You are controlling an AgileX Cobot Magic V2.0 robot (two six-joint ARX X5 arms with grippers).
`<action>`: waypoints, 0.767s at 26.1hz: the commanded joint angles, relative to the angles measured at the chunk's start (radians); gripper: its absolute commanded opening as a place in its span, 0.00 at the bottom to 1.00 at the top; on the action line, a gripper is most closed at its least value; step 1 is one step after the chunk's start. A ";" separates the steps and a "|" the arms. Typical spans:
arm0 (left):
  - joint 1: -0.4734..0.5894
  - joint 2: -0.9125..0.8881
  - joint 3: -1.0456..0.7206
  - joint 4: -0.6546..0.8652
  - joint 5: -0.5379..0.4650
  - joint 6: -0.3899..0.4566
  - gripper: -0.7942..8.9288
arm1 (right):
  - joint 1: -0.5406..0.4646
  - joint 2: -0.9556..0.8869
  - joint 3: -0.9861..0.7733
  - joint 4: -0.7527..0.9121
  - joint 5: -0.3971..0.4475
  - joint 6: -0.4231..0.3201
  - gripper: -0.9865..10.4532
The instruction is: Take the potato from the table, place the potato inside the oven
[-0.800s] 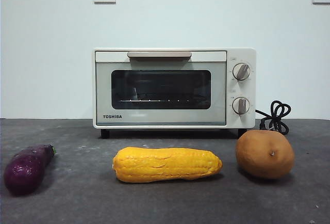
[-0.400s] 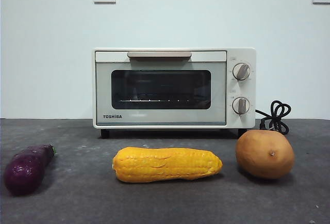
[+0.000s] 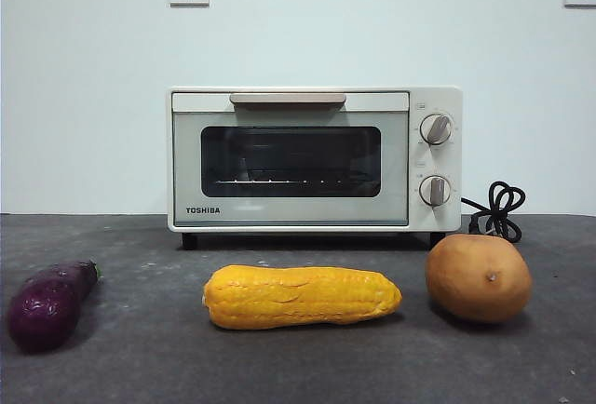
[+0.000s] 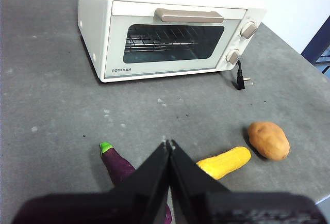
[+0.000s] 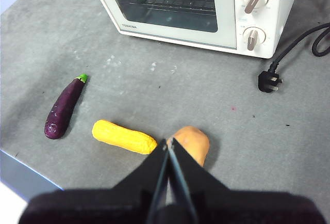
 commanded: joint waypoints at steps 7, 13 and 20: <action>0.000 -0.001 0.000 0.001 0.002 0.016 0.07 | 0.003 0.000 0.002 0.004 -0.001 -0.007 0.09; 0.000 -0.001 0.000 0.000 0.003 0.016 0.07 | 0.003 0.000 0.002 0.004 -0.001 0.002 0.26; 0.000 -0.001 0.000 0.001 0.004 0.016 0.07 | 0.003 0.001 0.002 0.004 0.003 0.034 0.58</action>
